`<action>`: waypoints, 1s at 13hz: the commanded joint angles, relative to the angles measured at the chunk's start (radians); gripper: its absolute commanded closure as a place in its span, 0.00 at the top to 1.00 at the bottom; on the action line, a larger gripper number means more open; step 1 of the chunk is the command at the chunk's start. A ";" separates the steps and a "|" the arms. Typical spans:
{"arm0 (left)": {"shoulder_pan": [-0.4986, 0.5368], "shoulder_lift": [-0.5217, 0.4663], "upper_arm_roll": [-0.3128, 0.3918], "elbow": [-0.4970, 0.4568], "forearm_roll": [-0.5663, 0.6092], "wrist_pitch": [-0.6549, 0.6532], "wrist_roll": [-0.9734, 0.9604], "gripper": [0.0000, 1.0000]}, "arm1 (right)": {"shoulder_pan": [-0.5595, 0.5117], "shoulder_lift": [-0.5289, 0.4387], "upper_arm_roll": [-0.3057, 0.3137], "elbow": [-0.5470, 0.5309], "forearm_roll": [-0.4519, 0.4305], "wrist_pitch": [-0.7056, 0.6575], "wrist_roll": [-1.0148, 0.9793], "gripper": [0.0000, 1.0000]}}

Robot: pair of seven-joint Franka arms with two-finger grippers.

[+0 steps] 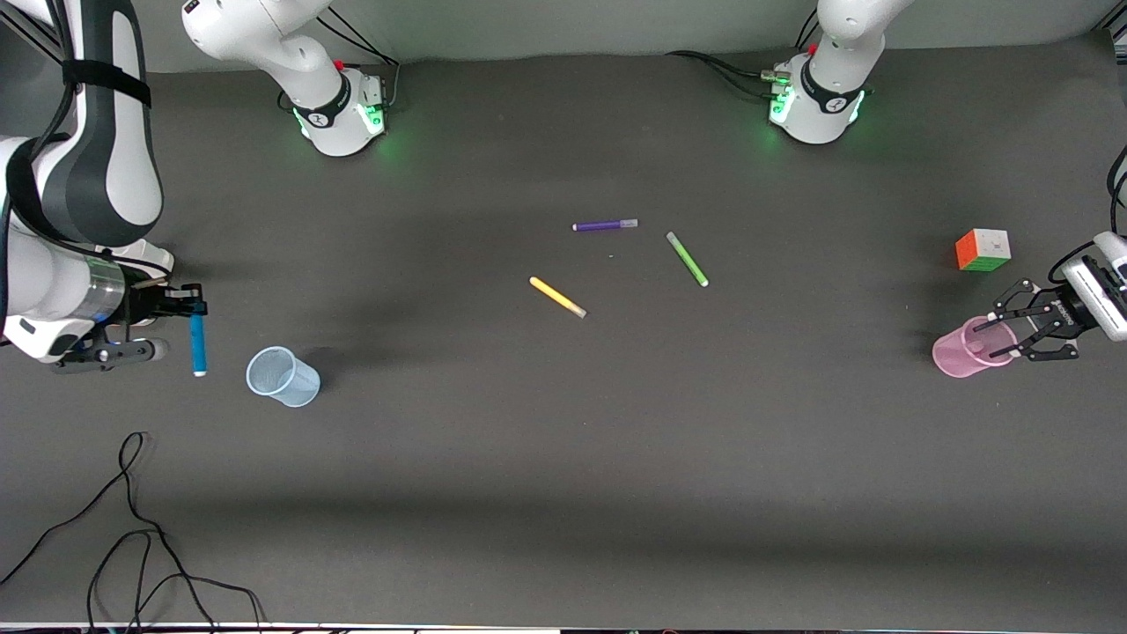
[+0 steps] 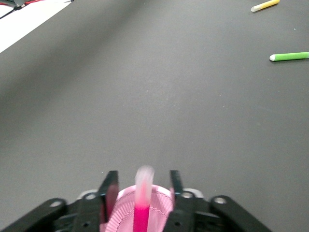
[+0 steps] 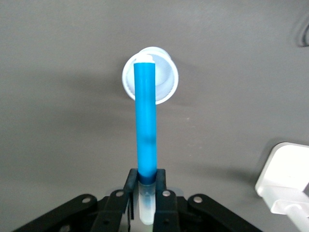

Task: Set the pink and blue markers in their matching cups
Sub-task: 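Open the left gripper over the pink cup while the right gripper travels, then carry the blue marker over the clear cup while the left gripper withdraws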

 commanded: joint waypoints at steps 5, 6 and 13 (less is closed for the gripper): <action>-0.032 -0.111 -0.016 0.042 0.049 -0.017 -0.183 0.99 | -0.123 0.291 0.009 0.290 0.180 -0.278 -0.038 0.00; -0.059 -0.166 -0.016 0.042 0.107 -0.018 -0.303 0.99 | -0.132 0.321 0.009 0.308 0.195 -0.299 -0.051 0.00; -0.312 -0.374 -0.021 0.181 0.493 -0.219 -1.170 0.99 | -0.225 0.465 0.056 0.336 0.298 -0.371 -0.109 0.00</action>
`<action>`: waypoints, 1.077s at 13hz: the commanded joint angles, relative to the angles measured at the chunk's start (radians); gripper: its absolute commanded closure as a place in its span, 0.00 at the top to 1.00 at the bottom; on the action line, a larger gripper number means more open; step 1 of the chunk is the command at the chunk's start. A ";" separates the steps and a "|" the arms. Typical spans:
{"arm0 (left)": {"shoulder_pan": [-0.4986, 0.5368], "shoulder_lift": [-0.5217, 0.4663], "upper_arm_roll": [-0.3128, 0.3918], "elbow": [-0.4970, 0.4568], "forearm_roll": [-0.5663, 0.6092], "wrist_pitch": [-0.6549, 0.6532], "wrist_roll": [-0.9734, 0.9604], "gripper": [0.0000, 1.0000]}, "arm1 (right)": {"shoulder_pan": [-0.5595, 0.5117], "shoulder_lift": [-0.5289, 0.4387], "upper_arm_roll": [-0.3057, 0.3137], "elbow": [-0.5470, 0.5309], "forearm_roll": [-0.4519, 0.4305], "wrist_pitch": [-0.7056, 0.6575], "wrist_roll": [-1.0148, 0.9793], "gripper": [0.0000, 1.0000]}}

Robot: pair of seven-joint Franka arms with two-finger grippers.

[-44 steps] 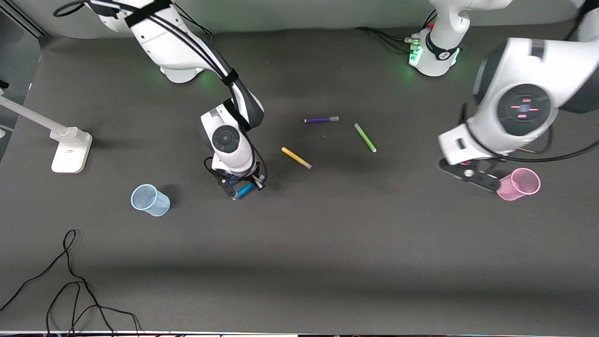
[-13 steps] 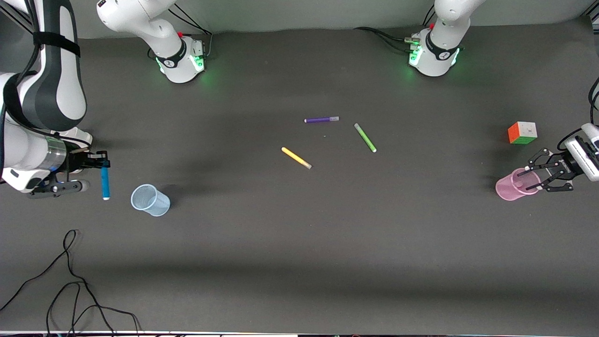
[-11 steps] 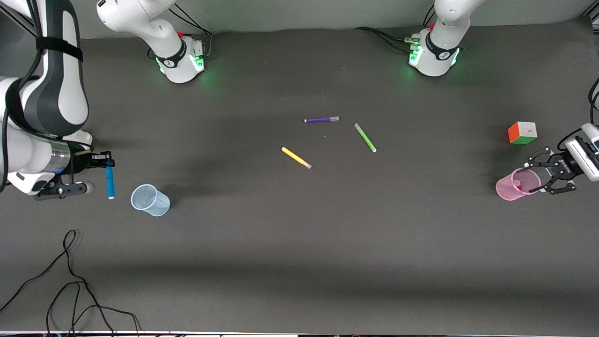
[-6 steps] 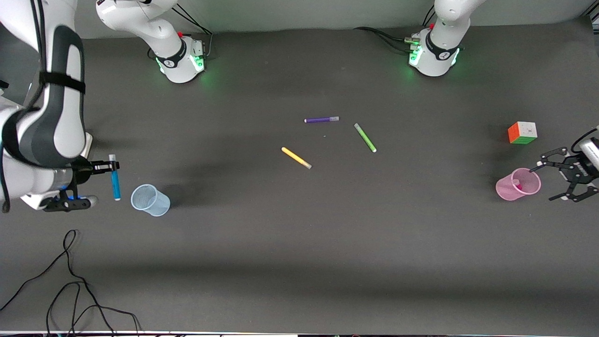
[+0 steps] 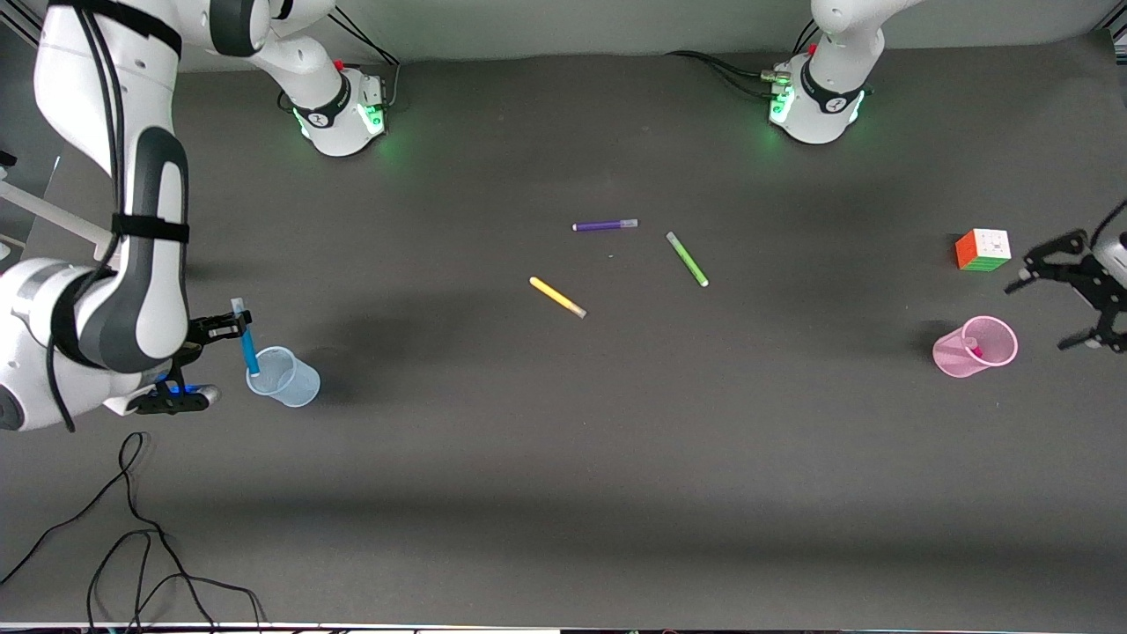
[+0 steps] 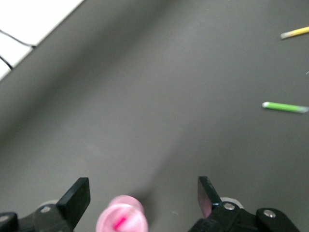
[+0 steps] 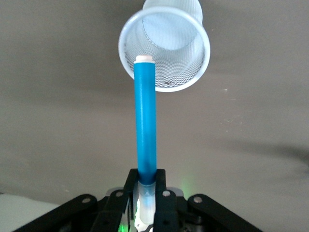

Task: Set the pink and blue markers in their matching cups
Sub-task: 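Carry the blue marker over the clear cup while the left gripper withdraws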

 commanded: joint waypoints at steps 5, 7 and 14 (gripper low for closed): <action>-0.308 0.021 0.014 0.277 0.348 -0.291 -0.682 0.99 | -0.183 0.117 0.153 0.119 0.035 -0.085 -0.023 0.00; -0.409 0.029 0.010 0.324 0.447 -0.360 -0.864 0.99 | -0.185 0.129 0.153 0.122 0.035 -0.085 -0.022 0.00; -0.482 0.049 0.000 0.332 0.465 -0.449 -1.167 0.99 | -0.187 0.187 0.154 0.182 0.038 -0.082 -0.025 0.00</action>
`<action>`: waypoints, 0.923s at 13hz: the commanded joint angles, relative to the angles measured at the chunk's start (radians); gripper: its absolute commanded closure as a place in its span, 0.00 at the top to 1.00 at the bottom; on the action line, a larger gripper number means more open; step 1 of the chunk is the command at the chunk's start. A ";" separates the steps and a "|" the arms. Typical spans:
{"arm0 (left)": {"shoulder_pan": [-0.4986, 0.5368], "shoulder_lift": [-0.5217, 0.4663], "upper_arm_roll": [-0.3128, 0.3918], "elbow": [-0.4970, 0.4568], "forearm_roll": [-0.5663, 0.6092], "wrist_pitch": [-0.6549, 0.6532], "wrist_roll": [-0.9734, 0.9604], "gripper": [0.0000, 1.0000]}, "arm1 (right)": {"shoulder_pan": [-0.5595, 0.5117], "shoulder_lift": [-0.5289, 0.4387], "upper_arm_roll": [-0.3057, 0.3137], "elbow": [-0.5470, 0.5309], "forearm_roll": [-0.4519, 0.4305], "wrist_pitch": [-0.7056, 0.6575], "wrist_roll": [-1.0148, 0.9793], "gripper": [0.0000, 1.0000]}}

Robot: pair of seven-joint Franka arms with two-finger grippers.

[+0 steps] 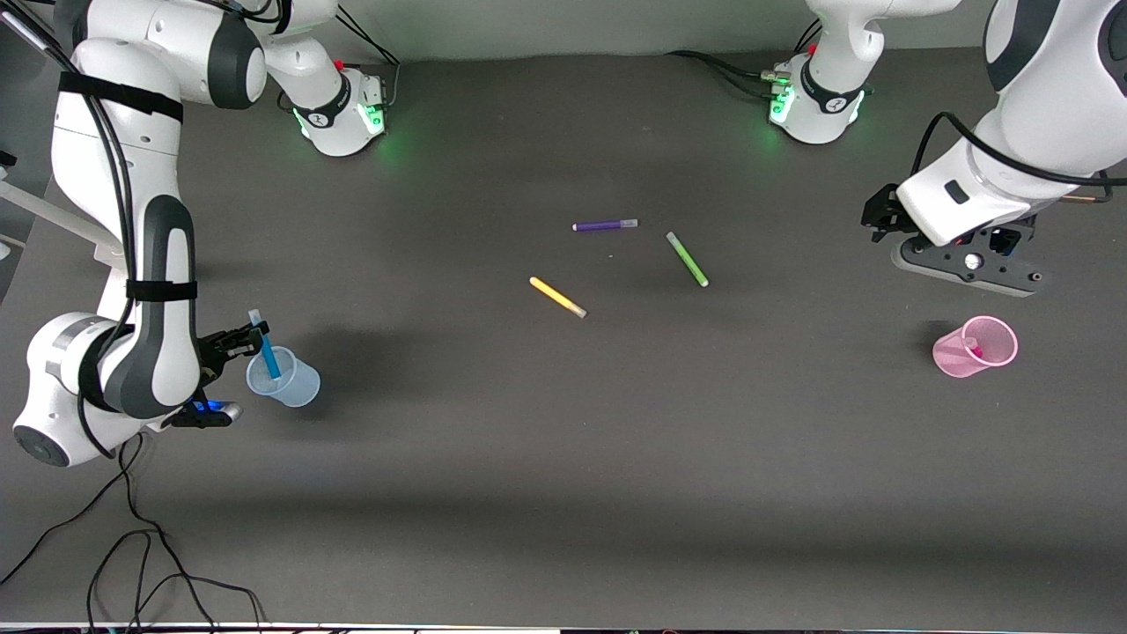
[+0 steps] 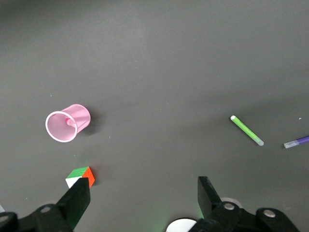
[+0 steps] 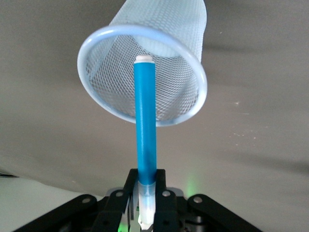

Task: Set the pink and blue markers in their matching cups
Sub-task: 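Carry the blue marker over the clear cup while the left gripper withdraws, then open the right gripper to drop the blue marker into the clear cup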

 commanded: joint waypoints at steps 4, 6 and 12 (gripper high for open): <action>0.007 0.014 0.018 0.039 0.016 -0.051 -0.021 0.99 | -0.012 0.049 -0.004 0.063 0.026 -0.024 -0.022 0.00; 0.021 0.010 0.017 0.035 0.009 -0.054 -0.021 0.99 | -0.012 0.053 -0.004 0.065 0.026 -0.020 -0.019 0.52; -0.072 -0.013 0.188 0.009 -0.068 -0.049 -0.007 0.99 | -0.003 0.023 -0.007 0.085 0.023 -0.023 -0.006 1.00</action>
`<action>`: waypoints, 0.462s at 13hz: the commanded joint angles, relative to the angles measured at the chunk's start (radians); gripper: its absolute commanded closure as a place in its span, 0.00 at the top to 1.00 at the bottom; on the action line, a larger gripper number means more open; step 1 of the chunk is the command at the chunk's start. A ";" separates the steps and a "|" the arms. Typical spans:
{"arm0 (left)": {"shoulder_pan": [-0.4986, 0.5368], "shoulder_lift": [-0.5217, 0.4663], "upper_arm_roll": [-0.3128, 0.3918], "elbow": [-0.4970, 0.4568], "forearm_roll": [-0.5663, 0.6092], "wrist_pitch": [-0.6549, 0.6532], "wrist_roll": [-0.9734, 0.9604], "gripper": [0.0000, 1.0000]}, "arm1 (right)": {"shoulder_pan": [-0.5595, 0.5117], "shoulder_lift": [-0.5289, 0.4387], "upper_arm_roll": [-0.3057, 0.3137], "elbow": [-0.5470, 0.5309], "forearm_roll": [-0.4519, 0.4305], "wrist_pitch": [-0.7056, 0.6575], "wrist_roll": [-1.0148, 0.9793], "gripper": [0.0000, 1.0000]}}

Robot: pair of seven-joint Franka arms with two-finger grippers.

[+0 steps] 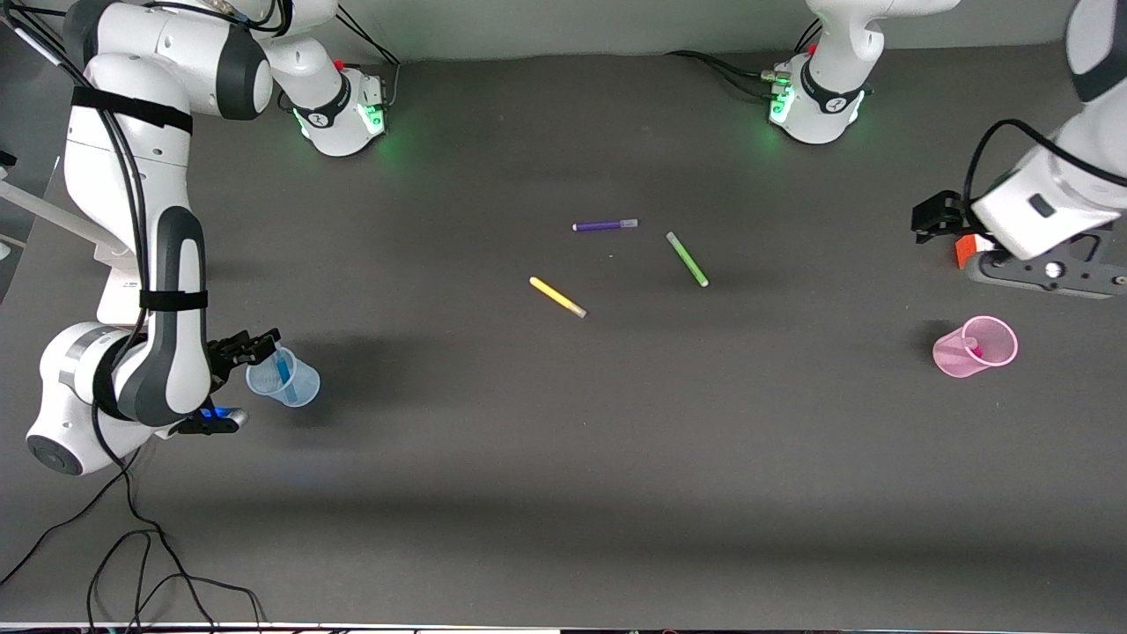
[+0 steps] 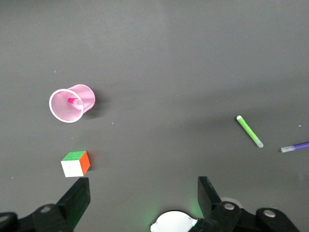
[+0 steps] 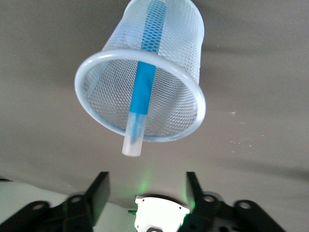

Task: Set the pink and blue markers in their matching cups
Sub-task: 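Open the right gripper to drop the blue marker into the clear cup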

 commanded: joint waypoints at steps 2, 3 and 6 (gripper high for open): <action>-0.093 -0.014 0.078 -0.002 -0.013 -0.014 -0.006 0.99 | 0.014 -0.055 -0.011 0.052 0.013 -0.023 0.004 1.00; -0.095 -0.013 0.078 -0.002 -0.013 -0.016 -0.008 0.99 | 0.020 -0.072 -0.016 0.052 0.013 -0.021 0.033 1.00; -0.118 -0.019 0.078 -0.023 -0.011 -0.030 -0.024 0.99 | 0.050 -0.150 -0.019 0.048 0.009 -0.012 0.147 1.00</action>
